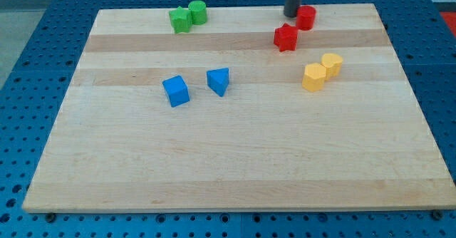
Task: Move your arm to the bottom right
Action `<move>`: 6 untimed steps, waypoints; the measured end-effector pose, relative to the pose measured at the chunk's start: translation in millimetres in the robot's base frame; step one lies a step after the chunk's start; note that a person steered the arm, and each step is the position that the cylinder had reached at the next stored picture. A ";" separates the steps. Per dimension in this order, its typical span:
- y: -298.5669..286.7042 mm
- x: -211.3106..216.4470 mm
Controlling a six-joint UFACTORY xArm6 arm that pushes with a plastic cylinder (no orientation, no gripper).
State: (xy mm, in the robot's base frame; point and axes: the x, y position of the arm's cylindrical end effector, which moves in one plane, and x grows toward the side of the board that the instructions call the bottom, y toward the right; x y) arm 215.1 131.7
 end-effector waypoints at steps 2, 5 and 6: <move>-82.2 7.9; -22.8 51.8; -18.9 68.1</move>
